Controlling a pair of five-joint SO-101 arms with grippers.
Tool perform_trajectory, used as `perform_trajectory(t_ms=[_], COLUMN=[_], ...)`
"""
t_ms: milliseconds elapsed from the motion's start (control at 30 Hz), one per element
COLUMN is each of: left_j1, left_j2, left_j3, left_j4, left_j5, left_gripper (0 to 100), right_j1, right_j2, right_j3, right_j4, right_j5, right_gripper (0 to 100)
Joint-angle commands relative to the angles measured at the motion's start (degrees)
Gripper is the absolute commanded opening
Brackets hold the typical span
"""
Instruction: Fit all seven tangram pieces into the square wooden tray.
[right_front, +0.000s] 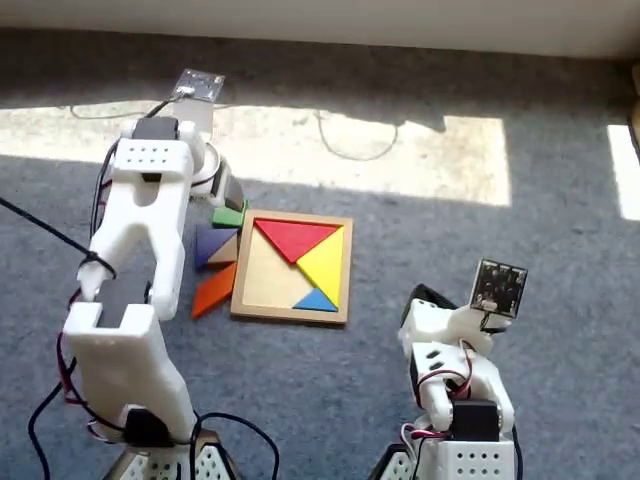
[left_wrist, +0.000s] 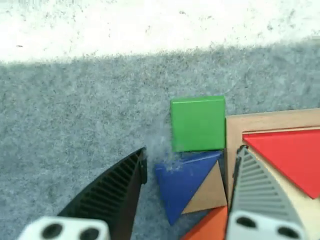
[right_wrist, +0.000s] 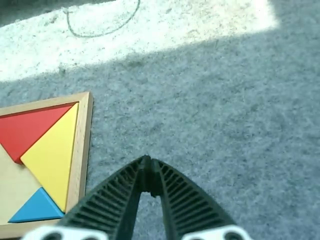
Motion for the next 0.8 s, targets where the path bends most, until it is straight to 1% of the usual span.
perform_trajectory(t_ms=[0,300,500,633,767], left_j1=[1.1,1.1,0.2,-1.7,-2.8], left_j2=[4.4,17.2,21.0,21.0,21.0], left_j3=[-7.8,-18.9,-20.5,-21.0,-25.2], left_j4=[-0.7,-0.4,-0.4,1.6,7.1], left_j5=[1.4,1.3,1.0,0.9,0.9], left_gripper=[28,28,27,27,28], right_j1=[0.6,0.6,0.6,0.6,0.6], right_j2=[-0.8,-0.8,-0.8,-0.8,-0.8], right_j3=[6.9,6.9,6.9,6.9,6.9], right_j4=[0.2,0.2,0.2,0.2,0.2], right_j5=[0.7,0.7,0.7,0.7,0.7], right_gripper=[0.5,0.5,0.5,0.5,0.5])
